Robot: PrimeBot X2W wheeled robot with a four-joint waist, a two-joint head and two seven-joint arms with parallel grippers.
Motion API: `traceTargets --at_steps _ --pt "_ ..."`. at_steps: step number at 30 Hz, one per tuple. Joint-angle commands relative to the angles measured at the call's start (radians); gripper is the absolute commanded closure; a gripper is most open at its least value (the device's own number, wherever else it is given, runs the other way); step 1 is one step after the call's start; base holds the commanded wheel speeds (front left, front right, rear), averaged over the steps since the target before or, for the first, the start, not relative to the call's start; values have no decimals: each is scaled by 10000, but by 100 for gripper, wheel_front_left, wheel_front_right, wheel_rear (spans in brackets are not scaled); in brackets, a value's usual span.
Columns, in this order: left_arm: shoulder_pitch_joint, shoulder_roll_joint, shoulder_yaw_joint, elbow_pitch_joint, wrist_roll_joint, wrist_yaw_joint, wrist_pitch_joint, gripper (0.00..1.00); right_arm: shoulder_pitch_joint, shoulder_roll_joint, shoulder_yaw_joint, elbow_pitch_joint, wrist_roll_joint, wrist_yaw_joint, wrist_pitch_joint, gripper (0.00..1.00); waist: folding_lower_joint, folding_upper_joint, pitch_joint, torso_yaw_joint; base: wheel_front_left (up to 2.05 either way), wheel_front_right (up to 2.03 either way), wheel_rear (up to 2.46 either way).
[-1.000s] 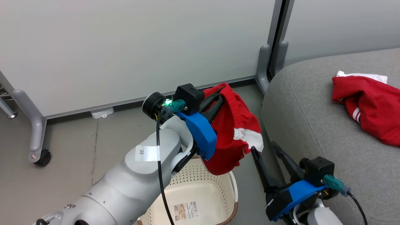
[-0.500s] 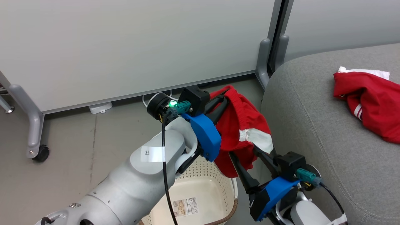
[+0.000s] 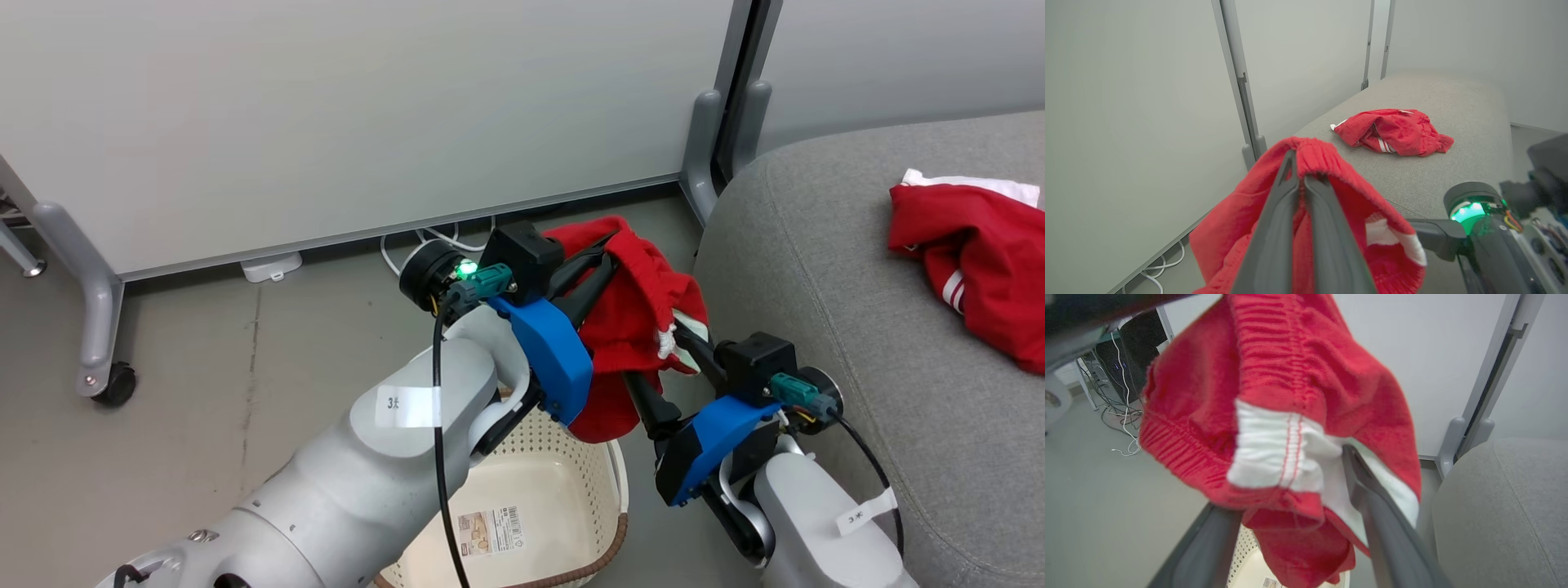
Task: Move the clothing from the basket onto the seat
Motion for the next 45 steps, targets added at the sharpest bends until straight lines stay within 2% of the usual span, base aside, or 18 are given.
traceTargets --at_steps 1,9,11,12,13,14,35,36,37,38,39,45 --pt "-22 -16 -17 -22 9 -17 -52 100 -198 -10 10 96 120 1 -114 0 -1 -1 -2 7 0 0 0" --pt "-31 -22 -136 -11 -58 -17 -51 100 -963 -10 346 1040 631 1 -469 0 -1 -1 3 18 0 0 0" --pt "-35 -26 -156 -9 -90 -17 -51 100 -1083 -10 452 1230 755 1 -554 25 -1 -1 -4 19 0 0 0" --pt "-36 -28 -160 -8 -93 -17 -51 100 -1136 -10 513 1305 814 1 -592 54 -1 -1 -7 21 0 0 0" --pt "-41 -28 -166 -3 -77 -17 -51 100 -1180 -10 591 1381 886 1 -614 95 -1 -1 -6 21 0 0 0" --pt "-44 -30 -168 -3 -84 -17 -52 100 -1206 -10 663 1459 944 1 -645 100 -1 -1 -7 22 0 0 0" --pt "97 -37 52 137 1 -18 -52 100 -1550 -10 1180 2237 1592 1 -985 100 -1 -1 -102 -163 0 0 0" --pt "121 -36 63 155 7 -18 -52 89 -1560 -10 1188 2257 1612 1 -994 100 -1 -1 -111 -166 0 0 0" --pt "152 -33 71 168 -5 -18 -52 64 -1569 -10 1196 2271 1634 1 -999 100 -1 -1 -119 -168 0 0 0" --pt "175 -35 85 174 -3 -18 -52 29 -1577 -10 1201 2287 1644 1 -1007 100 -1 -1 -125 -170 0 0 0" --pt "187 -35 132 155 7 -18 -52 0 -1584 -10 1204 2295 1666 1 -1014 100 -1 -1 -130 -172 0 0 0" --pt "676 174 575 -115 300 -18 -51 0 -1588 -10 1188 2230 1751 1 -1040 100 -1 -1 -161 -193 0 0 0"
